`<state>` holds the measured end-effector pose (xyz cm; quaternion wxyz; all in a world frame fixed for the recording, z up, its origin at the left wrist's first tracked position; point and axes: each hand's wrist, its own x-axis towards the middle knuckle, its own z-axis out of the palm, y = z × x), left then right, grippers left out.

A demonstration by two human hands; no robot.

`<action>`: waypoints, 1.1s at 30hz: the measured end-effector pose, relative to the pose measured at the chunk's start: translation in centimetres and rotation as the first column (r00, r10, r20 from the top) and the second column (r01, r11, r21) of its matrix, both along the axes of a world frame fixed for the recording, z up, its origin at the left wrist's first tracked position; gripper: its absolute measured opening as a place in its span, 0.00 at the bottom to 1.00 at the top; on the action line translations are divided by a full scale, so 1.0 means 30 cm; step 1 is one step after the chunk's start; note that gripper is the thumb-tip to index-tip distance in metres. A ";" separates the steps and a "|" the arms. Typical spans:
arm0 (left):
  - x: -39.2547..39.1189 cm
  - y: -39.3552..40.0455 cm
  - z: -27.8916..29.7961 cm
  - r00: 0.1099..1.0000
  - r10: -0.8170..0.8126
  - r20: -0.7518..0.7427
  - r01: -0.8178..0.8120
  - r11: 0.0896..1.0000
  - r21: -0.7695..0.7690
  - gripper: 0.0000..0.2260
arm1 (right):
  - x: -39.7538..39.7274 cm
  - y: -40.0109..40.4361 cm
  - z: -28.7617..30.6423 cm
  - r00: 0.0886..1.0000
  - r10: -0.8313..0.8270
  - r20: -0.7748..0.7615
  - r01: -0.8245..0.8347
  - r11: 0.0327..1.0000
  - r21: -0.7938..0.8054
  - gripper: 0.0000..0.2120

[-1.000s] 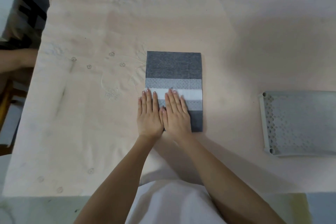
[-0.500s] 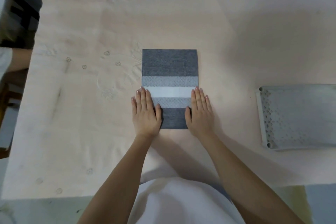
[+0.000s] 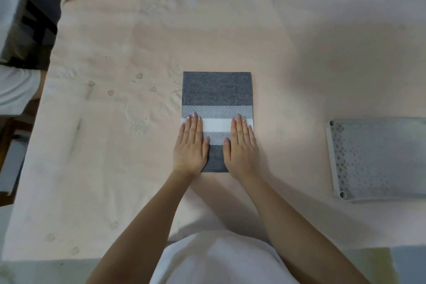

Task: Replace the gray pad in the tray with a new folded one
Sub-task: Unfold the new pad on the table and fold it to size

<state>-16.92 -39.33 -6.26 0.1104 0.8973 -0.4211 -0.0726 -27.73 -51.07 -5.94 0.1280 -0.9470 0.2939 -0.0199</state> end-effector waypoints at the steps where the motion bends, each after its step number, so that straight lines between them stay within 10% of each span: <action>1: 0.004 0.007 0.002 1.000 0.027 0.004 -0.027 1.000 -0.014 0.26 | -0.006 -0.005 0.003 1.000 -0.016 -0.004 0.016 1.000 -0.007 0.26; 10: 0.006 0.030 0.031 0.981 0.190 -0.027 -0.190 0.982 0.010 0.30 | -0.075 -0.078 0.020 0.999 -0.042 -0.020 0.043 0.999 0.014 0.27; 17: -0.074 0.065 0.117 0.858 -0.512 0.038 0.509 0.858 0.071 0.40 | -0.157 -0.085 0.046 0.981 0.084 0.176 -0.097 0.993 0.069 0.27; 30: -0.107 -0.042 0.180 0.855 -0.515 0.062 0.445 0.790 0.422 0.23 | -0.157 -0.157 0.070 0.980 0.157 0.120 -0.177 0.968 0.179 0.28; 33: -0.089 -0.056 0.217 0.864 -0.500 -0.060 0.454 0.724 0.519 0.25 | -0.150 -0.173 0.092 0.975 -0.027 0.222 -0.082 0.881 0.465 0.18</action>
